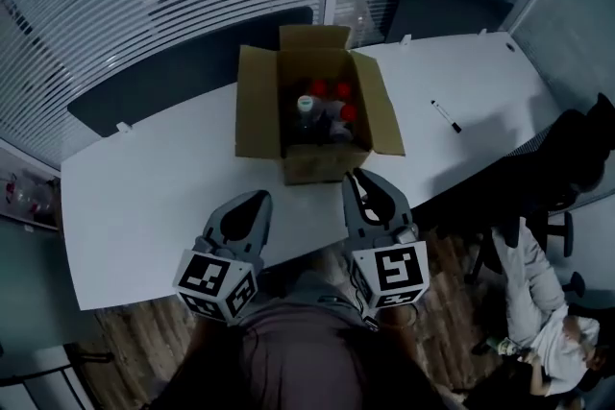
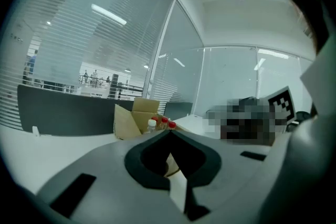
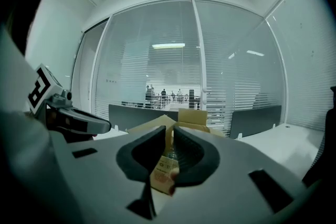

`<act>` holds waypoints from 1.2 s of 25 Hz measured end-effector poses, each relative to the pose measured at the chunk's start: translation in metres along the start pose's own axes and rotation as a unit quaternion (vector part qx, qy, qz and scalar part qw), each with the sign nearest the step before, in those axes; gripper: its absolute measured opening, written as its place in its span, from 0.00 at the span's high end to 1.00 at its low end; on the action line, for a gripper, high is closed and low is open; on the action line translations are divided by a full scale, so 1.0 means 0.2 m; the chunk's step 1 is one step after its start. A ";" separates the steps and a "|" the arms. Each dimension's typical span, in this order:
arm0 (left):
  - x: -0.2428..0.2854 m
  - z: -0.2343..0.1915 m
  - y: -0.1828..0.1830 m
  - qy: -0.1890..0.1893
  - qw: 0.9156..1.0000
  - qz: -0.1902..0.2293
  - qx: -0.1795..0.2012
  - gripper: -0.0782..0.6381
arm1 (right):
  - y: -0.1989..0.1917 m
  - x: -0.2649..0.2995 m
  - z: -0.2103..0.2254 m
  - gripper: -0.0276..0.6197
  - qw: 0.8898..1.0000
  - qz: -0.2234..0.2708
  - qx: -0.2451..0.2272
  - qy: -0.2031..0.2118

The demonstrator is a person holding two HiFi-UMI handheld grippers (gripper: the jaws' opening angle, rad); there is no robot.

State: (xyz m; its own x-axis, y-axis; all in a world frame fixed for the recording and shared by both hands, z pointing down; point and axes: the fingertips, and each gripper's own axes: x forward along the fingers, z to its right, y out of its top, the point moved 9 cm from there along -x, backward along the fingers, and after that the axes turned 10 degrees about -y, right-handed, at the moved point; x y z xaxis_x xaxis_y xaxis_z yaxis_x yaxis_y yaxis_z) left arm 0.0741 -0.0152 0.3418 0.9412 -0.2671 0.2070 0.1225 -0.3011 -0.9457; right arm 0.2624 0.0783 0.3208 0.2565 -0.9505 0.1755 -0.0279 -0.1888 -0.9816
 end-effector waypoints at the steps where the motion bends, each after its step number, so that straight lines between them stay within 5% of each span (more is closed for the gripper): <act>1: 0.02 -0.01 0.00 0.005 1.000 0.001 -0.001 0.88 | 0.00 0.03 0.02 0.88 1.000 -0.009 -0.002 0.004; 10: 0.06 -0.17 0.06 0.031 1.000 0.001 -0.008 0.88 | 0.01 0.32 0.14 0.80 1.000 -0.017 -0.009 0.002; 30: 0.11 -0.61 0.13 0.017 0.999 -0.038 -0.012 0.88 | -0.11 0.80 0.21 0.69 0.989 -0.137 -0.023 -0.057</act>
State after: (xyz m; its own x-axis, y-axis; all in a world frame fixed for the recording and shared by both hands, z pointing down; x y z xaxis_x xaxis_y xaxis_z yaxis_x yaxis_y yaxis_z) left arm 0.0595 -0.1401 0.3526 0.9176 -0.2740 0.2879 0.1860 -0.3439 -0.9204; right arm 0.3450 -0.0600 0.3672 0.3677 -0.8288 0.4217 0.0151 -0.4480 -0.8939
